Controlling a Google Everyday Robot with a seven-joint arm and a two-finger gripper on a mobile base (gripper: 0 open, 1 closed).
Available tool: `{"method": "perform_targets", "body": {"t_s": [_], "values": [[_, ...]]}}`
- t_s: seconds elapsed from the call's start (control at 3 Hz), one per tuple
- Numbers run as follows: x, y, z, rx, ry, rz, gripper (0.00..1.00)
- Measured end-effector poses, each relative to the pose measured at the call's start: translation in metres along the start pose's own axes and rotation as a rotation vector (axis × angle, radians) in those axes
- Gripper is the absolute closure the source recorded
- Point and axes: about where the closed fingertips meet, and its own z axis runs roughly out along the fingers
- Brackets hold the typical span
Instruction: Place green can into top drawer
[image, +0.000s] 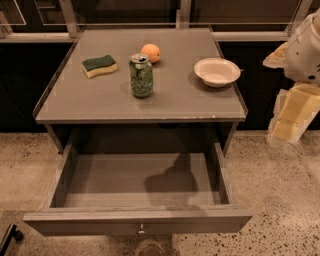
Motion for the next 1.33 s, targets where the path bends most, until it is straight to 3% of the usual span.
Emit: {"method": "perform_targets", "body": {"t_s": [0.33, 0.67, 1.0, 1.33], "values": [[-0.003, -0.028, 0.017, -0.004, -0.098, 0.031, 0.00], [-0.022, -0.072, 0.045, -0.013, -0.212, 0.065, 0.00], [-0.053, -0.111, 0.073, -0.024, -0.297, 0.083, 0.00], [-0.095, -0.131, 0.101, -0.075, -0.350, 0.063, 0.00]]}}
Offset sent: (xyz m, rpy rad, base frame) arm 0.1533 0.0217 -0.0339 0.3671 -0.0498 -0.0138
